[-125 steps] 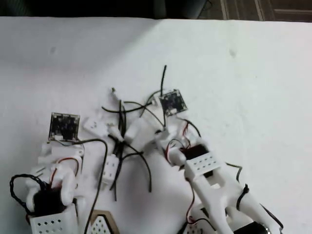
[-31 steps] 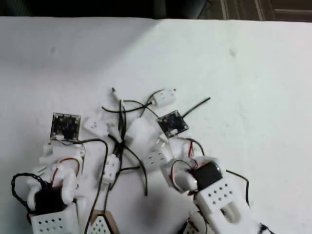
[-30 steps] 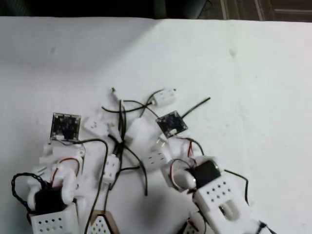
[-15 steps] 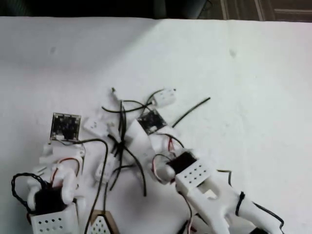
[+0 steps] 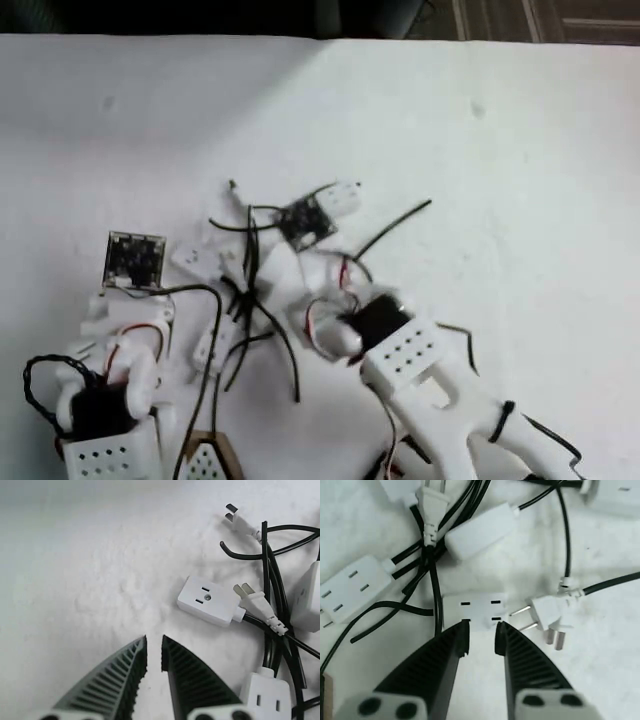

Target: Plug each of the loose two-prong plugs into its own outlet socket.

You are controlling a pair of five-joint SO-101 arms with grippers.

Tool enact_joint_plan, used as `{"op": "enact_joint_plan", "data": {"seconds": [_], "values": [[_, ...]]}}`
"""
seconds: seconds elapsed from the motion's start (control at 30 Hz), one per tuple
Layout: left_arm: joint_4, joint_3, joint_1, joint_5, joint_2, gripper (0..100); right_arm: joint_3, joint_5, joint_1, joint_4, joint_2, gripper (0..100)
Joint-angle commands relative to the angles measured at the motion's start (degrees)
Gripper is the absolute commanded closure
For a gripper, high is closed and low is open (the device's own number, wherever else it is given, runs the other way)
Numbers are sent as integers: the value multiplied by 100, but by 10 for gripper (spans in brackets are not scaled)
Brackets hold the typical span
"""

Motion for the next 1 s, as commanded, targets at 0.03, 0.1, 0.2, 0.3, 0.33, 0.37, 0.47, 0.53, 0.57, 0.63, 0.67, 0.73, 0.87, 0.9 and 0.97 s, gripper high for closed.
{"op": "enact_joint_plan", "data": {"seconds": [0.03, 0.1, 0.2, 0.3, 0.33, 0.37, 0.47, 0.53, 0.57, 0.63, 0.67, 0.73, 0.87, 0.9, 0.97], "values": [[-35, 18, -4, -35, -40, 928, -624, 703, 602, 356, 189, 905], [-35, 26, -4, -44, -40, 928, -633, 914, 892, 215, 514, 905], [-35, 26, -4, -44, -40, 928, -633, 1046, 1244, -4, 1015, 902], [-35, 26, 4, -44, -40, 928, -642, 1222, 1385, -163, 1499, 900], [-35, 26, 4, -44, -40, 928, -659, 1284, 1437, -215, 1640, 900], [-35, 26, 4, -44, -40, 928, -738, 1319, 1508, -259, 1789, 900], [-26, 35, 4, -44, -40, 928, -1108, 1319, 1692, -242, 2202, 900], [-26, 35, 4, -44, -40, 928, -1319, 1319, 1745, -242, 2510, 900], [-26, 35, 4, -44, -40, 928, -1407, 1319, 1736, -242, 2668, 900], [-26, 35, 4, -44, -40, 928, -1582, 1319, 1701, -242, 2985, 900], [-26, 35, 4, -44, -40, 928, -1679, 1301, 1701, -242, 3134, 900], [-26, 35, 4, -44, -40, 928, -1890, 1284, 1640, -233, 3407, 890], [-26, 35, 4, -44, -40, 928, -2242, 1275, 1437, 207, 3767, 824], [-26, 35, 4, -44, -40, 928, -2338, 1275, 1385, 312, 3837, 817], [-26, 35, 4, -44, -40, 928, -2514, 1266, 1358, 382, 3952, 826]]}}
